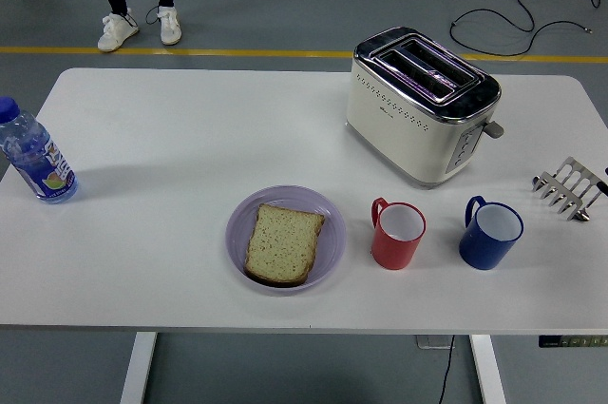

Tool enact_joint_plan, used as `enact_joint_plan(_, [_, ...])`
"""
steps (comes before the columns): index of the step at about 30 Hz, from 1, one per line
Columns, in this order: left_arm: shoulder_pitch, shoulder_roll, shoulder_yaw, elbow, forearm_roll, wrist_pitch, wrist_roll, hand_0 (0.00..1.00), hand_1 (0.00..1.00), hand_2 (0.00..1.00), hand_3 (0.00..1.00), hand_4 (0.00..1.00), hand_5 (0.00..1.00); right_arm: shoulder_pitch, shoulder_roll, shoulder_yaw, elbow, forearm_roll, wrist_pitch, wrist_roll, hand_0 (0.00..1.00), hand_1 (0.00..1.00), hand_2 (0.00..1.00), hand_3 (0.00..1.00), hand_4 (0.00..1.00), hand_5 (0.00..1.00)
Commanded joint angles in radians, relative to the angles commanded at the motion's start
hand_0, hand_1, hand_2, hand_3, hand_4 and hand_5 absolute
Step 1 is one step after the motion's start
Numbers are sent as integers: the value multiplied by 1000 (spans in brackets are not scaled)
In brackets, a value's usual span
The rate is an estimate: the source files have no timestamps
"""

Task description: Pick up the cup,pour liquid into bread,place the cup on the desk

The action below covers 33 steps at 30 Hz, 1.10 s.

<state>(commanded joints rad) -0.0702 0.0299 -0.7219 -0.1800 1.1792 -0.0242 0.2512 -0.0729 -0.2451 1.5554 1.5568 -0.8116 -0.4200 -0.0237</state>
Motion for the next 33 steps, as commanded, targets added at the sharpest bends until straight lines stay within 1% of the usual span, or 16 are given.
enact_joint_plan(2, [1, 0, -1, 0, 2, 0, 0, 656, 693, 713, 609, 347, 921, -12, -1, -18, 8, -52, -18, 13, 817, 795, 881, 900, 915, 123])
enact_joint_plan(3, [2, 1, -2, 0, 5, 0, 0, 656, 693, 713, 609, 347, 921, -27, -1, -39, 17, -91, -38, 34, 817, 795, 881, 900, 915, 123])
enact_joint_plan(4, [2, 1, -2, 0, 6, 0, 0, 656, 693, 713, 610, 347, 921, -34, -1, -48, 20, -136, -48, 44, 927, 860, 948, 998, 973, 135])
enact_joint_plan(7, [4, 2, -5, 0, 13, -1, 1, 656, 693, 713, 610, 347, 921, -74, -4, -107, 43, -260, -86, 91, 927, 860, 948, 998, 973, 135])
enact_joint_plan(8, [4, 2, -5, 0, 14, -1, 1, 656, 693, 713, 610, 347, 921, -78, -4, -115, 45, -297, -90, 96, 927, 860, 948, 998, 973, 135])
enact_joint_plan(9, [5, 3, -5, 0, 16, -2, 1, 656, 693, 713, 610, 347, 921, -94, -5, -137, 51, -337, -101, 117, 927, 860, 948, 998, 973, 135])
enact_joint_plan(11, [5, 4, -6, 0, 18, -2, 2, 657, 693, 713, 610, 348, 922, -116, -5, -174, 55, -376, -119, 151, 944, 866, 961, 998, 985, 132])
enact_joint_plan(15, [5, 5, -4, 0, 19, -2, 1, 657, 693, 713, 610, 348, 922, -138, -5, -230, 40, -390, -137, 191, 944, 866, 961, 998, 985, 132])
enact_joint_plan(21, [6, 7, -5, 0, 20, -2, 1, 657, 693, 713, 609, 347, 923, -141, 9, -285, -7, -358, -141, 217, 947, 865, 964, 998, 987, 127])
enact_joint_plan(26, [4, 7, -3, 0, 15, -1, 0, 656, 693, 713, 609, 346, 925, -113, 20, -325, -44, -335, -153, 238, 949, 865, 961, 998, 995, 125])
enact_joint_plan(30, [5, 7, 2, 0, 9, -2, 0, 656, 693, 713, 609, 347, 929, -78, 29, -344, -84, -317, -165, 252, 948, 864, 959, 998, 993, 117])
enact_joint_plan(33, [5, 7, 3, 0, 8, -3, 0, 656, 693, 713, 609, 347, 929, -53, 37, -357, -118, -307, -165, 257, 948, 864, 959, 998, 993, 117])
